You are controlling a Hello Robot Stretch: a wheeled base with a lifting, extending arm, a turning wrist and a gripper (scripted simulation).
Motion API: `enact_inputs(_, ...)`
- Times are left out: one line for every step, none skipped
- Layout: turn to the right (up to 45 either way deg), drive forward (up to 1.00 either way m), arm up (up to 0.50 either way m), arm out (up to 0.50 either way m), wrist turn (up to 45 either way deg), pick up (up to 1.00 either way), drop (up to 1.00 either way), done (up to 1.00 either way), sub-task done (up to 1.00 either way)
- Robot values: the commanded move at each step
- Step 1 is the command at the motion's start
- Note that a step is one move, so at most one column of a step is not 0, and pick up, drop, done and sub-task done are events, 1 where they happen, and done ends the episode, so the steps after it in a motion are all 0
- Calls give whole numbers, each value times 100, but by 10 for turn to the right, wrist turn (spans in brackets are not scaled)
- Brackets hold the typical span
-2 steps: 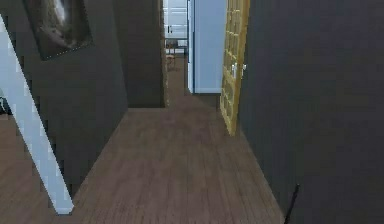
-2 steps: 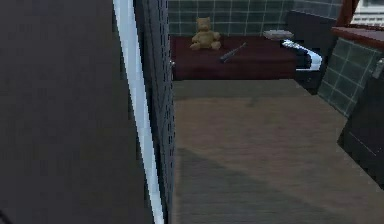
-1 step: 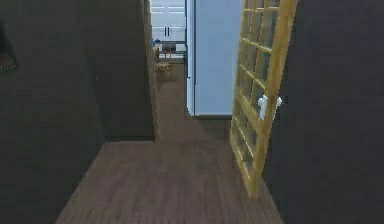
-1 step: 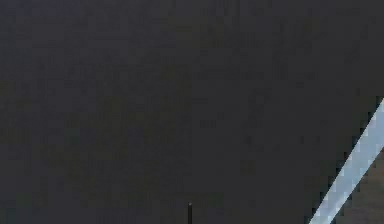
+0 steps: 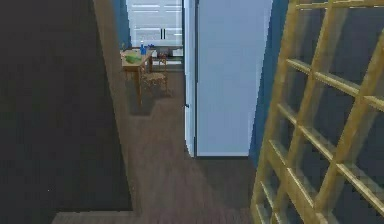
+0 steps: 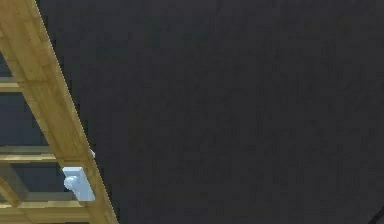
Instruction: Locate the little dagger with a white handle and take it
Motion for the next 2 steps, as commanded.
enact_inputs(-30,0,0,0,0,0,0,0,0)
enact_inputs(0,100,0,0,0,0,0,0,0)
